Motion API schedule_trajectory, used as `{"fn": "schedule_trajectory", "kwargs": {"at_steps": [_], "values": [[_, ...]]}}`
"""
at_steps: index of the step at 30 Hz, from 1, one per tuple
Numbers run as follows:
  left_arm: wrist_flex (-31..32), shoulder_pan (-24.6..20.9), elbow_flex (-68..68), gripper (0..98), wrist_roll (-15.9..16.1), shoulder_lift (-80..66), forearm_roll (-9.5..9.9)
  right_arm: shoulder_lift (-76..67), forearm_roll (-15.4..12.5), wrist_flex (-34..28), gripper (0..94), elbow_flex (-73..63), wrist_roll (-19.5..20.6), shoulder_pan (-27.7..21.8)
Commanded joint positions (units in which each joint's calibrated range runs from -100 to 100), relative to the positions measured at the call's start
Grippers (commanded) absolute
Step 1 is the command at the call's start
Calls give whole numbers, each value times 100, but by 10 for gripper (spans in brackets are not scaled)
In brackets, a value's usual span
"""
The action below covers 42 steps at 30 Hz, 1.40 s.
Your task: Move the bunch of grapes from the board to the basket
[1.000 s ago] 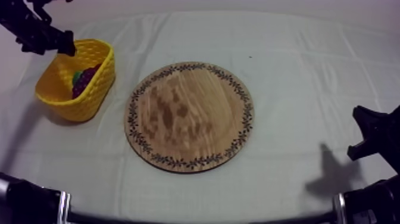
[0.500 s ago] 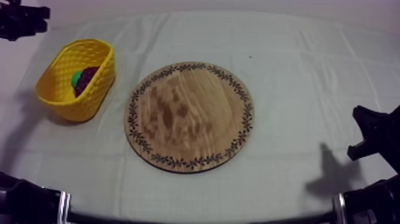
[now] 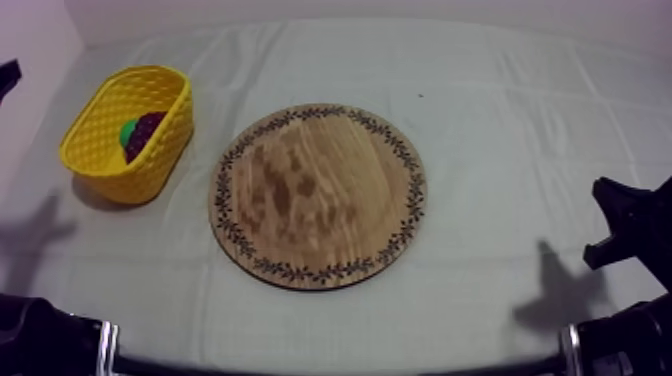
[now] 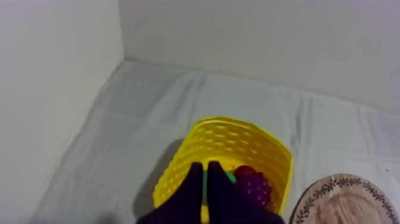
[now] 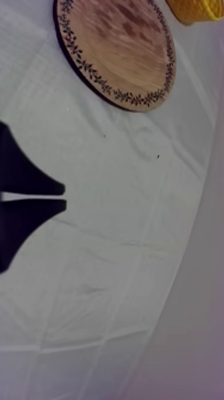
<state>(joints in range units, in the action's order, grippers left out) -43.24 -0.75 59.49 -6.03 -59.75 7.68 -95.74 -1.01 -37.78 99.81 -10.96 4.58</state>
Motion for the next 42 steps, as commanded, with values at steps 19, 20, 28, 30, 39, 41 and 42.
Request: {"fn": "schedule_trajectory", "kwargs": {"at_steps": [19, 20, 28, 30, 39, 41, 42], "values": [[854, 23, 3678, 0, 300, -3514, 58, -1, 1, -4, 4, -3, 0, 2], [854, 24, 3706, 0, 313, -3564, 41, -1, 1, -4, 4, -3, 0, 2], [917, 17, 3905, 0, 590, -3933, -292, -1, 1, -4, 4, -3, -1, 2], [1023, 24, 3952, 0, 604, -3967, -334, -1, 1, -4, 4, -3, -1, 2], [1373, 81, 4046, 11, 544, -3998, -409, -1, 1, -4, 4, -3, 0, 2], [1383, 30, 4048, 10, 486, -3999, -411, -1, 1, -4, 4, -3, 0, 2], [1378, -8, 4049, 7, 471, -3999, -412, -1, 1, -4, 4, -3, 0, 2]]}}
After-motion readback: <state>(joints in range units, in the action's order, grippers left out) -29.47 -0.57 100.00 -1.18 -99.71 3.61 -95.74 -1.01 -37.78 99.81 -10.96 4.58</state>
